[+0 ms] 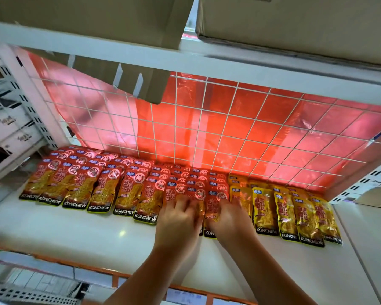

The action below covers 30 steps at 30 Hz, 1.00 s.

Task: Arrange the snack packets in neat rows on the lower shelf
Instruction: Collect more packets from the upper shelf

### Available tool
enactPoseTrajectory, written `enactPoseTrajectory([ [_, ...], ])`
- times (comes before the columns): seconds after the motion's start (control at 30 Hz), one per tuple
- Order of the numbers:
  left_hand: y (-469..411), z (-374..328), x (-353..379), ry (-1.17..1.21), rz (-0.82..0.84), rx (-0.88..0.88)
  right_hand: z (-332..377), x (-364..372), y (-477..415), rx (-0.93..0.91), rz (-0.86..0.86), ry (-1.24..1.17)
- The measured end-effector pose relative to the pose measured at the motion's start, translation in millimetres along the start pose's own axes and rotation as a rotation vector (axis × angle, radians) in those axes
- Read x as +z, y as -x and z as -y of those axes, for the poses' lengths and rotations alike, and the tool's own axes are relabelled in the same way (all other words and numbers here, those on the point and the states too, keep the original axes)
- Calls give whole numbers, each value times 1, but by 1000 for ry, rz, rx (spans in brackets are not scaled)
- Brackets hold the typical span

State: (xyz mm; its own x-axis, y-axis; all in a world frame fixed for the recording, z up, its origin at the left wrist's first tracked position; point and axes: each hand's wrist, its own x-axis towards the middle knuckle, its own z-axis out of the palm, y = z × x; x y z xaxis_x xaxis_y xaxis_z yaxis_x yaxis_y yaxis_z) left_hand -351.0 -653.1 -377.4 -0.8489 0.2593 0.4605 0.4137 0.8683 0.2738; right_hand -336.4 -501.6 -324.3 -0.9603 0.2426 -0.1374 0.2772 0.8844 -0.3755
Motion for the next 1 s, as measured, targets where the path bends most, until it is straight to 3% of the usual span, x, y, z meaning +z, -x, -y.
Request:
enactPoseTrajectory([
  [0.33, 0, -5, -6, 25, 17, -31, -11, -4, -2, -63, 2, -65],
  [0.6, -18, -20, -34, 77, -33, 0, -8, -51, 0, -204, -110, -71],
  [0.73, -49, -33, -63, 181, -108, 118, 3, -95, 2, -266, -167, -90],
  [1.0, -131, -96, -160, 304, -212, 435, 16, -211, 42, -409, -466, -194],
])
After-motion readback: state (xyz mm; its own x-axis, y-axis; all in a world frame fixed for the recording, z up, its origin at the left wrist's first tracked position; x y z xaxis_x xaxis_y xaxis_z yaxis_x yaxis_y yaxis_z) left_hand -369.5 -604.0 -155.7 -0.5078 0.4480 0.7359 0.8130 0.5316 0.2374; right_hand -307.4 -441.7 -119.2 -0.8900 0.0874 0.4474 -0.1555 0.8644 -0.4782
